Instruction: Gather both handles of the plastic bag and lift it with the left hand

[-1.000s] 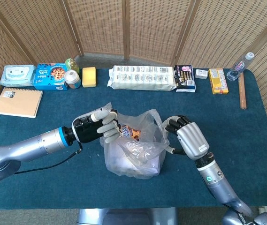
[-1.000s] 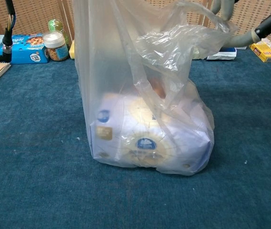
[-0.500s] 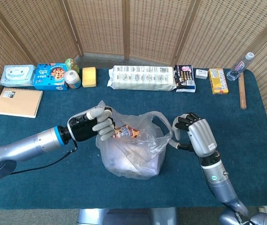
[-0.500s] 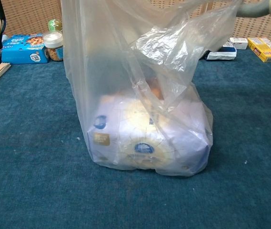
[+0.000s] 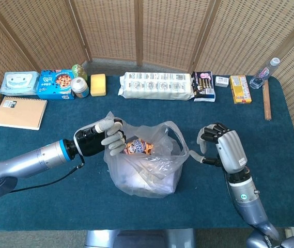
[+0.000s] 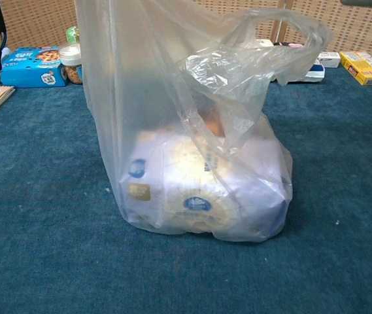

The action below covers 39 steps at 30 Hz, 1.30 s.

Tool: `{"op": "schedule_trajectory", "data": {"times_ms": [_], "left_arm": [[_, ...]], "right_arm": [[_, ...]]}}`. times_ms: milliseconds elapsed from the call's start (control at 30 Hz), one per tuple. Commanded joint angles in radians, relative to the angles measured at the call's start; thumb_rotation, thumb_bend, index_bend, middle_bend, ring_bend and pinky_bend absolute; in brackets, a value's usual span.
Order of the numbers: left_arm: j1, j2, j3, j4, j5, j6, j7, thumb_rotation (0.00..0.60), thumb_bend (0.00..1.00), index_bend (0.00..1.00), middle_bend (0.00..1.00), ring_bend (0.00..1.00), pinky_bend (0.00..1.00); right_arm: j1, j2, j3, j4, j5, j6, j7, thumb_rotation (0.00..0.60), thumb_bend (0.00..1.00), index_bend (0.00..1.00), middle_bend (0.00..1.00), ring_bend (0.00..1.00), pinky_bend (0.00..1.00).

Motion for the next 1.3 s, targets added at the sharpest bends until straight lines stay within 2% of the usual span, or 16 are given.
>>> {"op": "schedule_trajectory", "data": {"times_ms": [33,167,267,333,533,933,1100,1300], "left_arm": [[0.001,0.002,-0.006,0.004,0.0,-0.011,0.005,0.323,0.32,0.71,0.84,0.72,0.69],[0.002,0.002,-0.008,0.011,-0.003,-0.023,0.008,0.322,0.32,0.71,0.84,0.72,0.69],[0.001,0.001,-0.006,0.014,-0.005,-0.027,0.008,0.325,0.32,0.71,0.84,0.72,0.69],[-0.001,0.001,-0.006,0.014,-0.006,-0.027,0.007,0.323,0.32,0.71,0.84,0.72,0.69],[-0.005,0.002,-0.01,0.014,-0.009,-0.023,0.006,0.325,0.32,0.71,0.84,0.72,0.69],[-0.013,0.001,-0.004,0.017,-0.012,0.002,-0.006,0.322,0.32,0.71,0.84,0.72,0.69],[-0.013,0.002,-0.003,0.017,-0.011,0.004,-0.009,0.316,0.32,0.71,0.84,0.72,0.69],[-0.012,0.004,-0.004,0.025,-0.009,-0.001,-0.009,0.32,0.31,0.71,0.84,0.72,0.69]], "right_arm": [[0.007,0.047,-0.023,0.05,-0.022,-0.04,-0.023,0.6,0.22,0.6,0.47,0.37,0.28],[0.018,0.095,-0.049,0.103,-0.054,-0.078,-0.041,0.6,0.23,0.36,0.35,0.26,0.19],[0.029,0.121,-0.075,0.13,-0.094,-0.106,-0.059,0.6,0.24,0.25,0.26,0.19,0.14],[0.039,0.132,-0.085,0.135,-0.111,-0.12,-0.056,0.6,0.25,0.22,0.23,0.17,0.12],[0.066,0.143,-0.12,0.124,-0.16,-0.158,-0.043,0.6,0.25,0.22,0.21,0.14,0.11],[0.116,0.115,-0.131,0.04,-0.172,-0.215,-0.068,0.6,0.25,0.36,0.21,0.14,0.08],[0.12,0.107,-0.109,0.023,-0.131,-0.216,-0.108,0.6,0.27,0.35,0.21,0.14,0.08],[0.104,0.129,-0.09,0.027,-0.118,-0.165,-0.093,0.6,0.3,0.27,0.21,0.14,0.08]]}}
